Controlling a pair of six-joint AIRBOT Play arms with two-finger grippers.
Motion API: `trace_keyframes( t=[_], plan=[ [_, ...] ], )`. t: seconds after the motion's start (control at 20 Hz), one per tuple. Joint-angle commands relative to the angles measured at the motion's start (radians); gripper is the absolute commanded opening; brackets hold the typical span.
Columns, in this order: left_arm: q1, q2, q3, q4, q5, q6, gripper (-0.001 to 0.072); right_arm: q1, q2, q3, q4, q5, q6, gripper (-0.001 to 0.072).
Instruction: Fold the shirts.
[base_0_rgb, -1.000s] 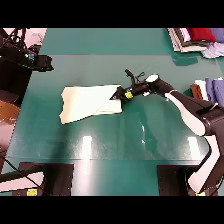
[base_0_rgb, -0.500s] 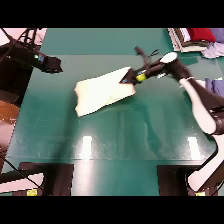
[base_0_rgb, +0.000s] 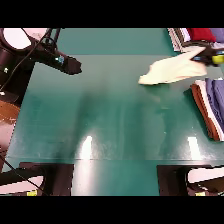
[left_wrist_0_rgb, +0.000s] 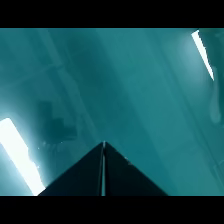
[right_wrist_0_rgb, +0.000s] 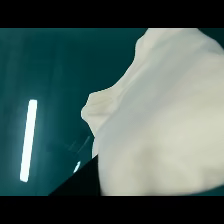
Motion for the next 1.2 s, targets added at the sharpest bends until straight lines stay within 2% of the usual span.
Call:
trace_keyframes(
  t=[0.0, 0.15, 0.35, 0.45, 0.55, 0.75, 1.15],
  plan=[
    [-0.041, 0.000, 0.000, -0.003, 0.036, -0.002, 0.0025, -0.195, 0.008, 0.002, -0.020, -0.055, -0.007, 0.0014],
    [-0.041, 0.000, 0.000, -0.015, 0.057, -0.003, 0.0025, -0.274, 0.004, 0.002, -0.011, -0.133, -0.026, 0.0014],
    [-0.041, -0.001, 0.000, -0.018, 0.057, -0.003, 0.0025, -0.325, 0.004, 0.012, 0.235, -0.204, -0.122, 0.0014],
    [-0.041, -0.001, 0.000, -0.018, 0.057, -0.003, 0.0025, -0.332, 0.004, 0.066, 0.280, -0.200, -0.150, 0.0014],
    [-0.041, -0.001, 0.000, -0.018, 0.056, -0.003, 0.0026, -0.333, 0.004, 0.156, 0.279, -0.150, -0.188, 0.0014],
    [-0.041, -0.001, 0.000, -0.019, 0.053, -0.002, 0.0026, -0.338, 0.035, 0.256, 0.245, -0.086, -0.191, 0.0013],
    [-0.041, -0.001, 0.000, -0.019, 0.007, -0.002, 0.0026, -0.510, 0.292, -0.069, 0.047, -0.037, -0.191, 0.0013]
  ],
)
